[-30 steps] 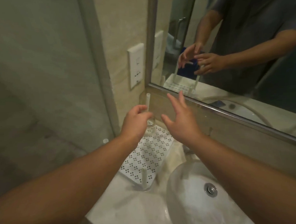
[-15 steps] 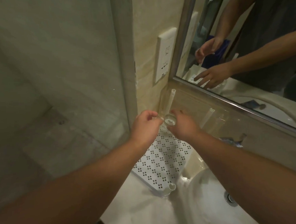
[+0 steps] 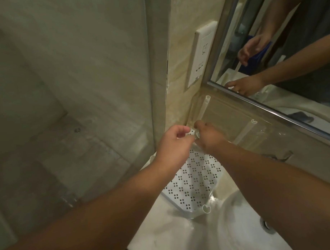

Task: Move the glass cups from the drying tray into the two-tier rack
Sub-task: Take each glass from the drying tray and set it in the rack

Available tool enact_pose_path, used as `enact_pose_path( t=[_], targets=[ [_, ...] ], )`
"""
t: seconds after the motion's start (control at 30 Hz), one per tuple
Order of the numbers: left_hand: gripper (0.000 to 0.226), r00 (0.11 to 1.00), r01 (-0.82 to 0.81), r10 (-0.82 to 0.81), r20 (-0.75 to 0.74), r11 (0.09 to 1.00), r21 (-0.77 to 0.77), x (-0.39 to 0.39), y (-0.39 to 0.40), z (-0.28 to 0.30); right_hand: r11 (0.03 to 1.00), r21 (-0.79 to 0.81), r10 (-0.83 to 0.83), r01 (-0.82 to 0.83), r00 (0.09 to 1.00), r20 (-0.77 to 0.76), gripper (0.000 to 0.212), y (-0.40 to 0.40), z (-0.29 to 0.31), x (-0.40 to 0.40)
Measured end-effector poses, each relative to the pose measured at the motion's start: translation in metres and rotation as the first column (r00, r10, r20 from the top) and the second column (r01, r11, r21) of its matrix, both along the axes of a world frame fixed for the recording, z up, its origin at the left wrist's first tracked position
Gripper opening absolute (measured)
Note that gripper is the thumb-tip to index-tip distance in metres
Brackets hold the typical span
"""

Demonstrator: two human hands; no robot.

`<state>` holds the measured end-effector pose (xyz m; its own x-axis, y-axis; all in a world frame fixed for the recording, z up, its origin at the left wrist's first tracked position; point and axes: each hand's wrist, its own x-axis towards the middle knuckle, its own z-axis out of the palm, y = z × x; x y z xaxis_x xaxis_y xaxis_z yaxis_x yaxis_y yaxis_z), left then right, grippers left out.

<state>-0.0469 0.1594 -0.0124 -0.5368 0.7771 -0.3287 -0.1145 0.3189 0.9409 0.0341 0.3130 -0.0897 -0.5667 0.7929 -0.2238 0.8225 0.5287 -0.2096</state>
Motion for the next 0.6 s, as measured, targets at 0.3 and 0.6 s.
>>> enact_pose_path(
  t=[0.3,0.6],
  targets=[
    [0.014,0.98,-0.047,0.063,0.189,0.995,-0.088,0.014,-0.017,0.008,0.996,0.052,0.07,-0.069,0.998,-0.009,0.047,-0.017,0.036,0.023],
    [0.006,0.895,-0.057,0.081,0.439,0.996,-0.068,0.044,-0.027,0.033,0.97,0.233,0.099,-0.075,0.991,-0.092,0.047,-0.056,0.137,0.062]
  ],
)
